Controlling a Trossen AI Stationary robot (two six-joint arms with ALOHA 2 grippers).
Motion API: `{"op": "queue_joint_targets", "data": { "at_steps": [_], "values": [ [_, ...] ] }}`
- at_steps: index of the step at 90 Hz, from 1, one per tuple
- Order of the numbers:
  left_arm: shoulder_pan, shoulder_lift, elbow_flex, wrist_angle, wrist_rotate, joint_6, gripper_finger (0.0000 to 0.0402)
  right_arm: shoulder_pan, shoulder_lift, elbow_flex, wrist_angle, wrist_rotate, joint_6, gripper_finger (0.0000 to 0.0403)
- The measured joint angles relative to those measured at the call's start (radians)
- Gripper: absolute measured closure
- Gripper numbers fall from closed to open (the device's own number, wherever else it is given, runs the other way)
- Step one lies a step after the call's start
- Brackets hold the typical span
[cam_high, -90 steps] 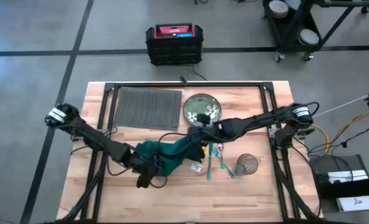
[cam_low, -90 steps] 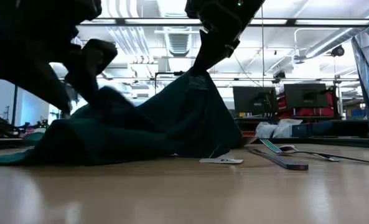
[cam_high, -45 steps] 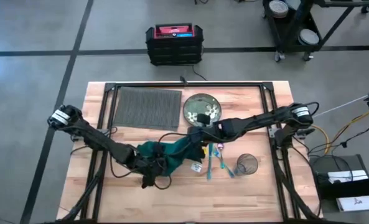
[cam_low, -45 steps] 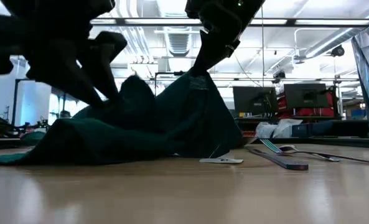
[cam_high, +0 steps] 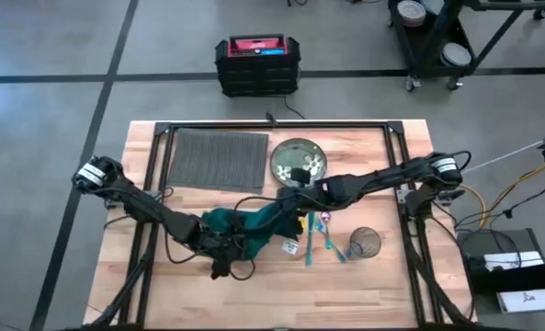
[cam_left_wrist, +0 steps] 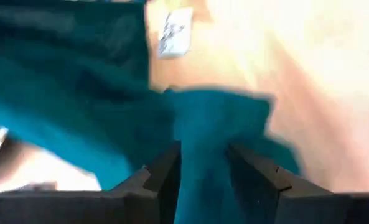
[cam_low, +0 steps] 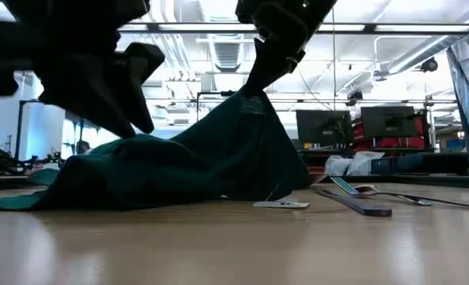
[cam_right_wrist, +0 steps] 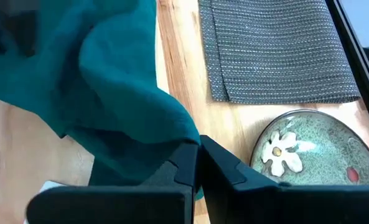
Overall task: Set table place
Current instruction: Fold the green napkin
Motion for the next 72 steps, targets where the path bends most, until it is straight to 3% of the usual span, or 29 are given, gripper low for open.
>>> {"op": "queue_joint_targets", "data": {
  "at_steps": [30, 72],
  "values": [
    [-0.003, 0.056, 0.006, 0.010, 0.066, -0.009, 0.0288, 0.000, 0.000, 0.000, 0.000, 0.000, 0.000, 0.0403],
    [0.002, 0.114, 0.003, 0.026, 0.024, 0.000, 0.0288, 0.000, 0.000, 0.000, 0.000, 0.000, 0.000, 0.0403]
  ]
}}
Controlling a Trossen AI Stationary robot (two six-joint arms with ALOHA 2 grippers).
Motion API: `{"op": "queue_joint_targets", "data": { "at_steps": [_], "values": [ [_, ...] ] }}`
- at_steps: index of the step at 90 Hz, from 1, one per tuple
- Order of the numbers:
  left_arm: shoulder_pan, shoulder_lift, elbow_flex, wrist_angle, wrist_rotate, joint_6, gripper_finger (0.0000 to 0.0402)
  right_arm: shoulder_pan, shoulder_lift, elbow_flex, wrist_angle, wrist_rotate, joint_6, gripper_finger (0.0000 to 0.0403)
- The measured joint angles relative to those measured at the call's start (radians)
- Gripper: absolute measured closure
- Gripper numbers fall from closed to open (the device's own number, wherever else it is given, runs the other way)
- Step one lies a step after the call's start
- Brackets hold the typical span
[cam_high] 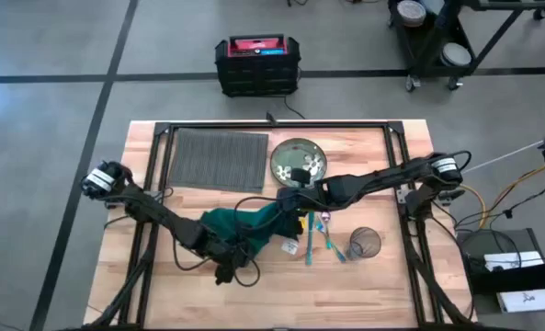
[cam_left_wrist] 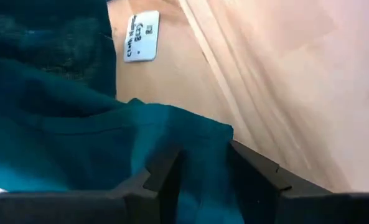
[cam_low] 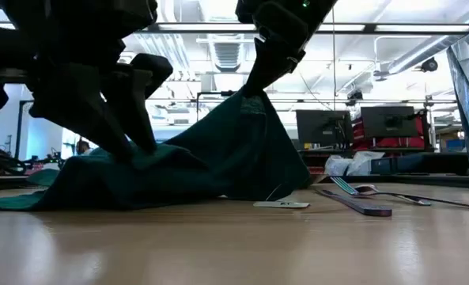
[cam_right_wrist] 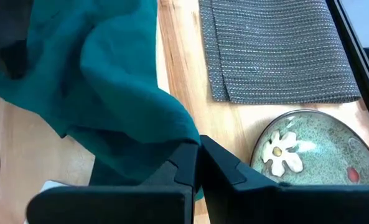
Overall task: Set table place
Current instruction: Fold the green napkin
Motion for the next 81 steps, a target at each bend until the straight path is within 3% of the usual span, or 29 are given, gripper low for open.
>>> {"op": "queue_joint_targets", "data": {
  "at_steps": [10, 26, 50, 67, 81],
  "values": [
    [0.003, 0.009, -0.004, -0.004, -0.014, 0.000, 0.0303, 0.000, 0.000, -0.001, 0.000, 0.000, 0.007, 0.0403],
    [0.003, 0.013, -0.004, -0.058, -0.067, -0.002, 0.0391, 0.002, 0.000, -0.001, 0.001, 0.000, 0.007, 0.0403],
    [-0.005, -0.044, 0.129, -0.335, -0.233, -0.073, 0.0400, 0.002, -0.003, -0.001, -0.013, 0.000, 0.008, 0.0403],
    [-0.011, -0.191, 0.203, -0.393, -0.283, -0.099, 0.0401, 0.002, -0.008, 0.010, -0.010, 0.000, 0.008, 0.0403],
    [-0.007, -0.342, 0.189, -0.474, -0.303, -0.223, 0.0401, 0.002, -0.010, 0.010, -0.013, 0.000, 0.007, 0.0403]
  ]
}}
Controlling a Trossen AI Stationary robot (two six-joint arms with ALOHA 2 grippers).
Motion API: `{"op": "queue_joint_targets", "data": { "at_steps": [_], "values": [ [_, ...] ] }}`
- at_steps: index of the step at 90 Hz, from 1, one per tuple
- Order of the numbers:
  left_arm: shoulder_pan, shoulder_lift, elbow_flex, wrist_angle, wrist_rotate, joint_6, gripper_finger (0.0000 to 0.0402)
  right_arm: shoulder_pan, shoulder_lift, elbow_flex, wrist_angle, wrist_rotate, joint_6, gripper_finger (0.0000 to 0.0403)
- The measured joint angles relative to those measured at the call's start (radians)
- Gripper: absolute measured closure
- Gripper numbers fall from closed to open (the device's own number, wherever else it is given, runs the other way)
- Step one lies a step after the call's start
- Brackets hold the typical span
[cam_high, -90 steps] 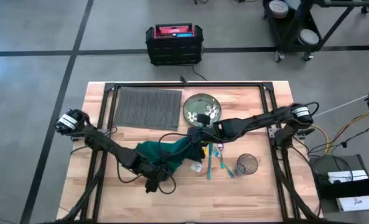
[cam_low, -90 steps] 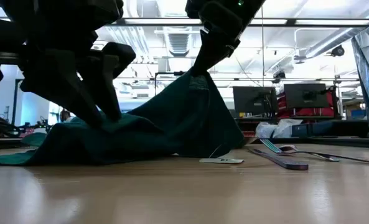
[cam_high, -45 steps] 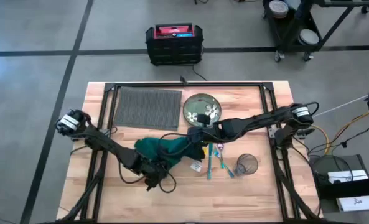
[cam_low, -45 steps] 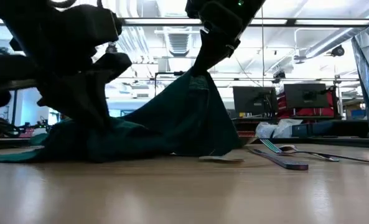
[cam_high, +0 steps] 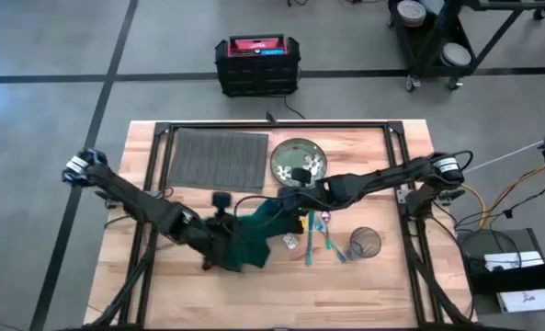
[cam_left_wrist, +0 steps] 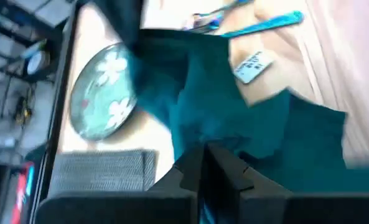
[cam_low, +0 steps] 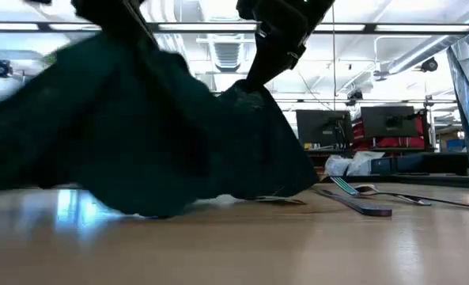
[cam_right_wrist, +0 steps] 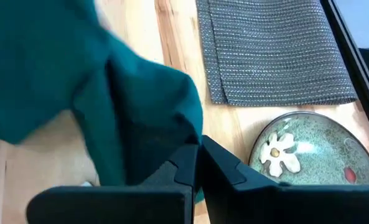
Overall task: Set table place
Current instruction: Fold the green napkin
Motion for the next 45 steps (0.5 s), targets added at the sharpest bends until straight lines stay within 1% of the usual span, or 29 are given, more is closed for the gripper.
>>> {"op": "queue_joint_targets", "data": {
  "at_steps": [10, 18, 24, 30, 37, 42, 45],
  "values": [
    [0.001, -0.086, -0.039, -0.022, 0.088, -0.072, 0.0401, 0.000, 0.000, 0.000, 0.001, 0.000, -0.003, 0.0403],
    [0.000, -0.138, -0.063, -0.051, 0.111, -0.138, 0.0401, 0.000, 0.000, 0.000, 0.003, -0.001, 0.001, 0.0403],
    [0.000, -0.175, -0.092, -0.031, 0.160, -0.166, 0.0401, 0.000, 0.000, 0.000, 0.005, -0.005, 0.011, 0.0403],
    [0.000, -0.195, -0.122, -0.036, 0.194, -0.198, 0.0401, 0.002, 0.001, 0.000, 0.004, -0.031, 0.028, 0.0403],
    [-0.006, -0.217, -0.152, -0.055, 0.179, -0.246, 0.0401, 0.004, 0.004, -0.007, 0.001, -0.109, 0.038, 0.0403],
    [-0.012, -0.237, -0.172, -0.034, 0.115, -0.268, 0.0402, 0.004, 0.005, -0.016, -0.008, -0.205, 0.038, 0.0403],
    [-0.013, -0.246, -0.190, 0.013, 0.062, -0.269, 0.0402, 0.004, 0.006, -0.022, -0.009, -0.260, 0.032, 0.0403]
  ]
}}
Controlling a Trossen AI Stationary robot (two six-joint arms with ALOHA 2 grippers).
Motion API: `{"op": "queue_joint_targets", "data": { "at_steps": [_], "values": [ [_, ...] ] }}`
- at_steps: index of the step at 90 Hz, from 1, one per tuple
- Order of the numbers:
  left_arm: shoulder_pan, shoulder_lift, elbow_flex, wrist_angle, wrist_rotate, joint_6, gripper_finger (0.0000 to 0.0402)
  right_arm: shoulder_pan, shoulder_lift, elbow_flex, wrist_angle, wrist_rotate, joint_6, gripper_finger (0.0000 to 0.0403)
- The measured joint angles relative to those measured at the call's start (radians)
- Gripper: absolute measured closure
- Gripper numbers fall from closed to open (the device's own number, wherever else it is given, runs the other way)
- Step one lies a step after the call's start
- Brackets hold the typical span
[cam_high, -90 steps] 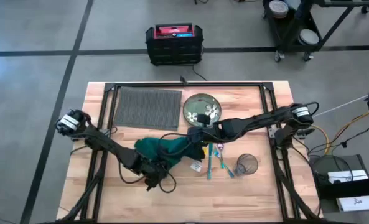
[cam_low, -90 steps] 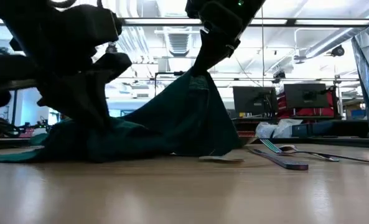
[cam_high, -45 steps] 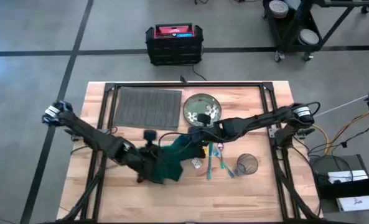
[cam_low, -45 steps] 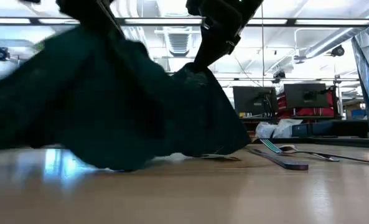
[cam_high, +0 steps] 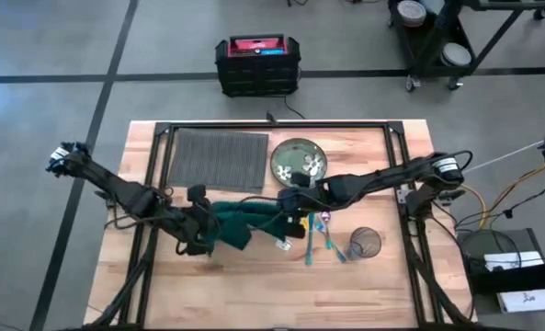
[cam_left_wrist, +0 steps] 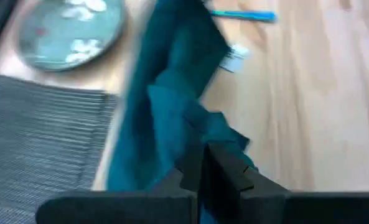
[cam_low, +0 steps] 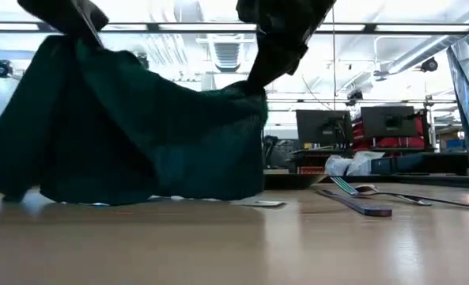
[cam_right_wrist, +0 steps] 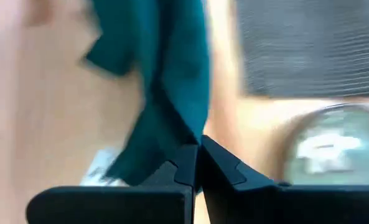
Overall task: Set table place
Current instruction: Fold the green napkin
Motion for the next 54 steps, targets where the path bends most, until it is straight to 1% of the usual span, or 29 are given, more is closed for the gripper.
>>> {"op": "queue_joint_targets", "data": {
  "at_steps": [3, 5, 10, 16, 22, 28, 36, 43, 48, 54],
  "values": [
    [0.000, -0.007, -0.025, 0.080, -0.043, 0.011, 0.0402, 0.000, 0.000, -0.006, 0.000, -0.039, -0.003, 0.0403],
    [0.000, -0.010, -0.043, 0.142, -0.052, 0.030, 0.0402, 0.000, 0.000, -0.009, 0.000, -0.055, -0.005, 0.0403],
    [0.011, -0.015, -0.089, 0.276, -0.032, 0.089, 0.0402, 0.001, 0.000, -0.014, 0.001, -0.065, 0.006, 0.0403],
    [0.022, -0.013, -0.132, 0.362, -0.015, 0.116, 0.0402, 0.000, 0.002, -0.017, 0.001, -0.051, 0.051, 0.0403],
    [0.024, -0.013, -0.162, 0.365, -0.014, 0.102, 0.0402, -0.008, 0.003, -0.017, -0.016, -0.036, 0.081, 0.0401],
    [0.025, -0.008, -0.187, 0.366, -0.014, 0.074, 0.0402, -0.018, 0.003, -0.009, -0.067, -0.012, 0.085, 0.0388],
    [0.025, -0.008, -0.209, 0.364, -0.014, 0.038, 0.0402, -0.036, 0.002, 0.020, -0.099, 0.025, 0.085, 0.0356],
    [0.025, -0.008, -0.212, 0.369, -0.014, 0.025, 0.0401, -0.048, 0.000, 0.062, -0.094, 0.024, 0.060, 0.0319],
    [0.025, -0.009, -0.212, 0.372, -0.014, 0.023, 0.0401, -0.048, -0.002, 0.091, -0.066, 0.007, 0.043, 0.0293],
    [0.025, -0.009, -0.207, 0.377, -0.017, 0.024, 0.0401, -0.042, -0.004, 0.097, 0.055, -0.050, 0.037, 0.0267]
  ]
}}
